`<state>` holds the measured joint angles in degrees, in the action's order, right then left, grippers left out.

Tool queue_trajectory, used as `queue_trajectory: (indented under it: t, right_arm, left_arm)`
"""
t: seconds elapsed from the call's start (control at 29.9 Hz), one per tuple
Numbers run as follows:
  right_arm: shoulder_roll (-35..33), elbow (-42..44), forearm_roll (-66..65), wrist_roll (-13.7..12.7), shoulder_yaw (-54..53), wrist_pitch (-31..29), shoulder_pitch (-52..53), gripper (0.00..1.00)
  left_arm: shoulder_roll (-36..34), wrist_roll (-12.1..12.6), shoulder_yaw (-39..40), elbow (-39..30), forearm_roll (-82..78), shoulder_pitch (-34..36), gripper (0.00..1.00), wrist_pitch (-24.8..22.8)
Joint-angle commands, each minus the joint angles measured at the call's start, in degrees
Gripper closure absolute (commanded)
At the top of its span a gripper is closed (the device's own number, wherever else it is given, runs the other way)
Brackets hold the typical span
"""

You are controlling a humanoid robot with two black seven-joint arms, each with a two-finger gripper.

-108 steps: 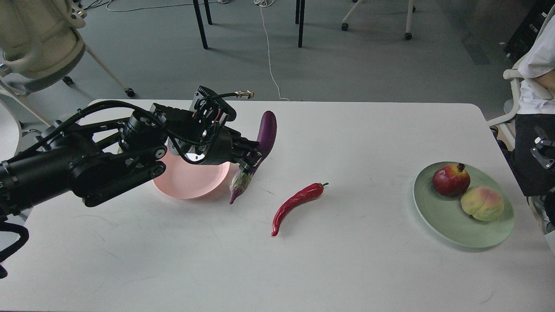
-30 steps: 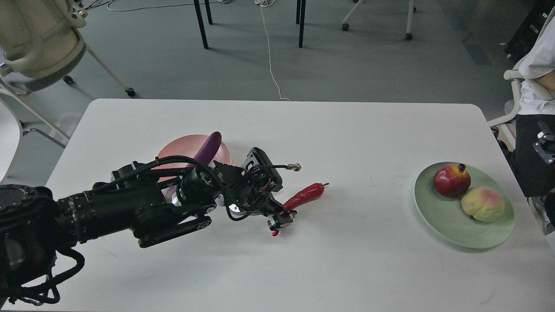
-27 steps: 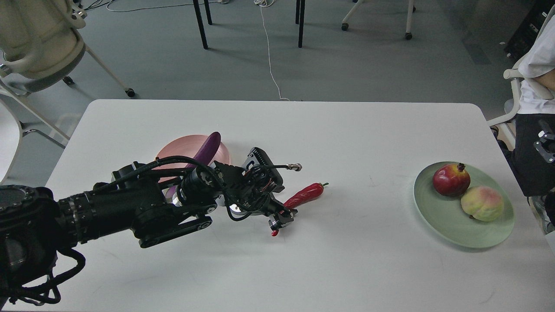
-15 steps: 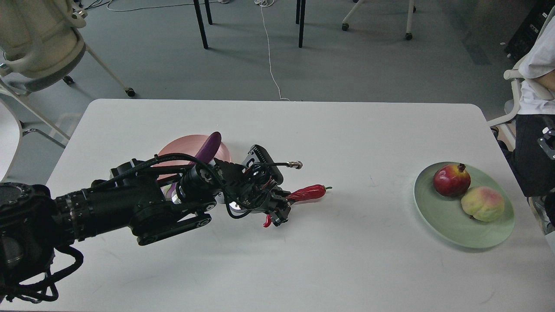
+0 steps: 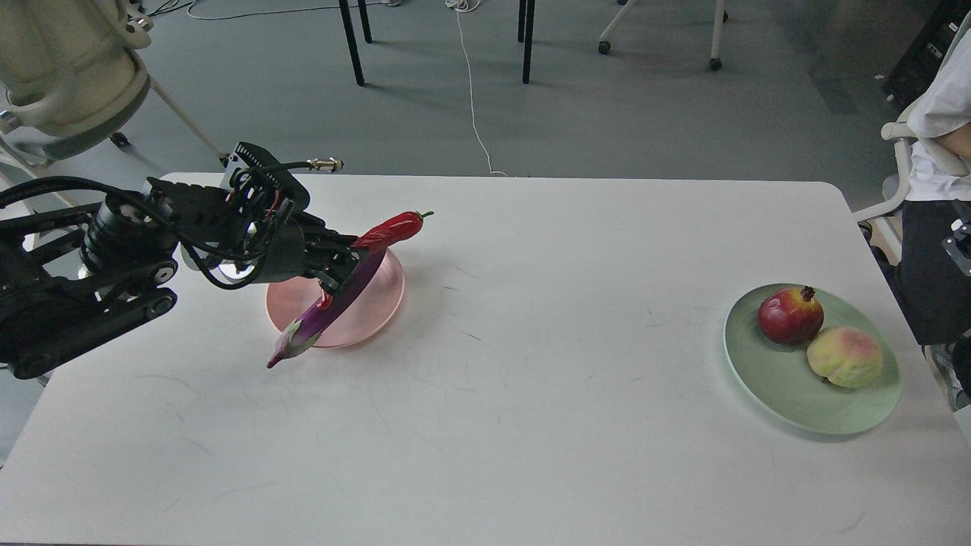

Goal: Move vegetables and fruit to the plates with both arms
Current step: 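Carry the chili onto the pink plate beside the eggplant, release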

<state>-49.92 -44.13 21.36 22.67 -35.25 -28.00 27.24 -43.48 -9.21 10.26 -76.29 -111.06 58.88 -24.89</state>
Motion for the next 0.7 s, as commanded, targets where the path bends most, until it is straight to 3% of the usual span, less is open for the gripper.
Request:
queue_trajectory:
  t: [0.0,0.3,0.5,0.53,0.63,0.67]
  right_arm:
    - [0.00,-0.08,0.00,0.00,0.01,0.00,-0.08,0.01]
    - [-0.09,-0.25,0.00,0.00,-0.08,0.00,-0.35,0.01]
    - [-0.09,-0.43,0.09,0.00,-0.17,0.00,-0.43,0.01]
    - [0.08,-0.43,0.09,0.00,-0.17,0.00,-0.43,0.01]
    - [0.26,-0.43,0.09,0.00,-0.17,0.00,-0.43,0.01]
    - [0.26,-0.43,0.00,0.00,-0.17,0.00,-0.43,0.01]
  left_arm:
    - [-0.90,-0.20,-0.86,5.18,0.05,-0.78,0.89,2.47]
    - [1.73,-0.63,-1.30,12.57,0.14,-4.65,0.87,4.85]
    - [3.67,-0.55,-1.56,14.42,0.23,-6.41,0.79,5.81]
    - [4.02,-0.46,-1.56,14.51,0.32,-6.41,0.74,5.99]
    - [4.46,-0.37,-1.48,15.56,0.32,-6.85,0.45,6.17]
    - [4.55,-0.46,-1.48,15.82,0.32,-6.94,0.42,6.25]
